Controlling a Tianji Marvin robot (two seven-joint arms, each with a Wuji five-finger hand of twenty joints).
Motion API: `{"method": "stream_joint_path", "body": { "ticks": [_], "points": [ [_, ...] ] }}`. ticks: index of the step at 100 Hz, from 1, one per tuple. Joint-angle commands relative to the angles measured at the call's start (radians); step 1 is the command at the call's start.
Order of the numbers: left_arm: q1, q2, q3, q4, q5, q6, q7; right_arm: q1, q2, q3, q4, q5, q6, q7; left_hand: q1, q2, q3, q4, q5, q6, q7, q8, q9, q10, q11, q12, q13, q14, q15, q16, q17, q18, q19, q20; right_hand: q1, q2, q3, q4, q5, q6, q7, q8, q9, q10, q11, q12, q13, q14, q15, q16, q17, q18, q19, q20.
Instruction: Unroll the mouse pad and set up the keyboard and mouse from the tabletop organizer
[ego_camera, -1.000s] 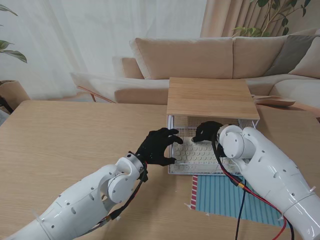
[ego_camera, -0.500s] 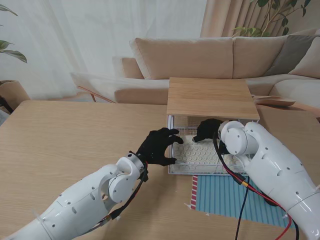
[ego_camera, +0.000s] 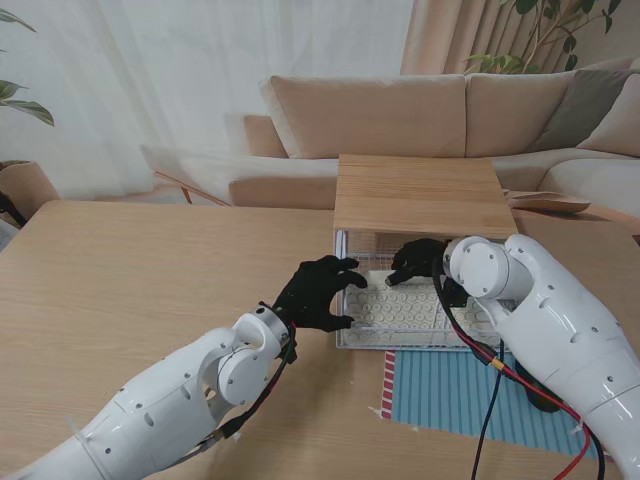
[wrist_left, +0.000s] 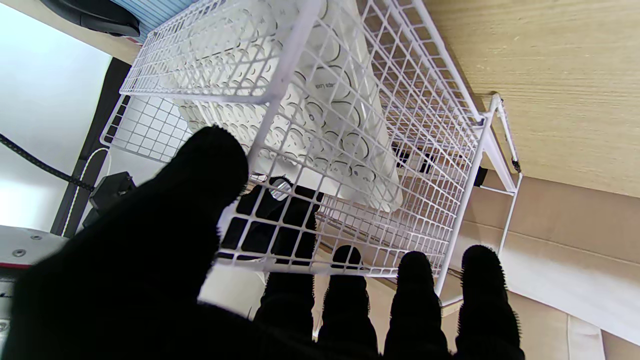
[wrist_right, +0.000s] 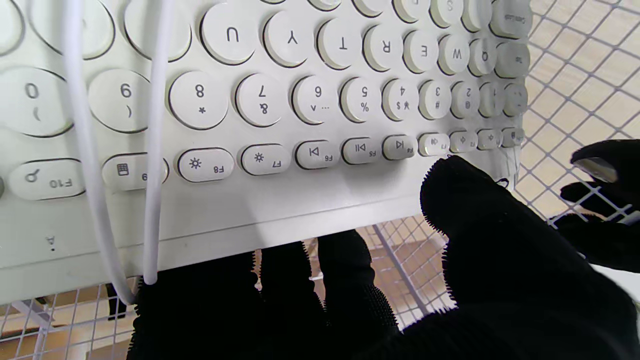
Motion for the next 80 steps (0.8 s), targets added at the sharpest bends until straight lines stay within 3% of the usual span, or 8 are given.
{"method": "stream_joint_path", "body": {
  "ticks": [1, 17, 27, 38, 63, 80],
  "points": [
    [-0.003, -0.001, -0.003, 0.017, 0.002, 0.013, -0.018, -0.019, 0.003, -0.007, 0.001, -0.003, -0.011, 0.045, 0.059, 0.118, 0.065, 0.018, -0.046, 0.010, -0.004, 0.001, 0.057, 0.077, 0.087, -0.007, 0.012, -0.020, 0.002, -0.010, -0.004, -0.020, 0.024, -0.017, 0.000, 0.011, -0.016, 0.056, -0.050, -0.008, -0.050, -0.043, -0.005, -0.010, 0.025, -0.011, 0.124, 0.016, 0.063, 0.002, 0.115, 0.055, 0.028, -0.046],
    [-0.003, 0.000, -0.005, 0.017, 0.003, 0.013, -0.019, -0.011, 0.019, 0.000, -0.011, -0.007, -0.052, 0.115, 0.056, 0.118, 0.064, 0.018, -0.055, 0.009, -0.006, 0.000, 0.057, 0.077, 0.086, -0.007, 0.012, -0.019, 0.002, -0.010, -0.004, -0.020, 0.023, -0.017, -0.002, -0.011, -0.020, 0.054, -0.081, 0.002, -0.096, -0.092, -0.035, -0.036, 0.020, -0.010, 0.037, -0.017, 0.036, -0.001, 0.026, 0.032, -0.030, -0.059],
    [-0.003, 0.001, -0.006, 0.016, 0.004, 0.013, -0.020, -0.013, 0.024, 0.009, -0.018, -0.009, -0.080, 0.133, 0.056, 0.118, 0.063, 0.018, -0.057, 0.009, -0.006, -0.001, 0.057, 0.077, 0.085, -0.008, 0.011, -0.020, 0.001, -0.010, -0.004, -0.019, 0.023, -0.017, -0.008, -0.040, 0.002, 0.049, -0.104, -0.017, -0.090, -0.120, -0.070, -0.063, 0.030, 0.017, -0.032, -0.025, -0.005, -0.006, -0.040, 0.052, -0.145, -0.092],
    [-0.003, 0.001, -0.007, 0.015, 0.005, 0.013, -0.020, -0.027, 0.025, 0.027, -0.025, 0.000, -0.130, 0.129, 0.056, 0.117, 0.063, 0.018, -0.062, 0.011, -0.007, -0.002, 0.058, 0.077, 0.085, -0.008, 0.011, -0.018, 0.001, -0.010, -0.004, -0.018, 0.021, -0.018, 0.008, -0.084, 0.052, 0.044, -0.121, -0.017, -0.077, -0.129, -0.091, -0.069, 0.035, 0.032, 0.003, -0.015, -0.067, -0.038, 0.029, 0.076, -0.201, -0.128],
    [-0.004, 0.001, -0.008, 0.016, 0.005, 0.015, -0.021, -0.094, 0.025, 0.088, -0.078, -0.088, -0.287, 0.062, 0.055, 0.114, 0.062, 0.018, -0.084, 0.029, -0.014, -0.006, 0.057, 0.077, 0.084, -0.008, 0.010, -0.016, -0.001, -0.011, -0.005, -0.016, 0.019, -0.019, 0.027, -0.115, 0.145, 0.035, -0.149, -0.027, -0.046, -0.137, -0.102, -0.076, 0.071, 0.032, 0.111, -0.063, 0.008, -0.019, 0.144, 0.017, -0.090, -0.124],
    [-0.002, 0.000, -0.008, 0.014, 0.002, 0.022, -0.022, -0.136, 0.023, 0.121, -0.129, -0.119, -0.324, 0.036, 0.054, 0.110, 0.064, 0.019, -0.113, 0.064, -0.052, -0.029, 0.057, 0.077, 0.058, -0.021, 0.010, -0.017, -0.005, -0.011, -0.004, -0.015, 0.018, -0.020, 0.022, -0.118, 0.161, 0.033, -0.148, -0.014, -0.033, -0.140, -0.090, -0.072, 0.078, 0.031, 0.126, -0.060, 0.028, -0.015, 0.152, 0.024, -0.071, -0.123]
  ]
}}
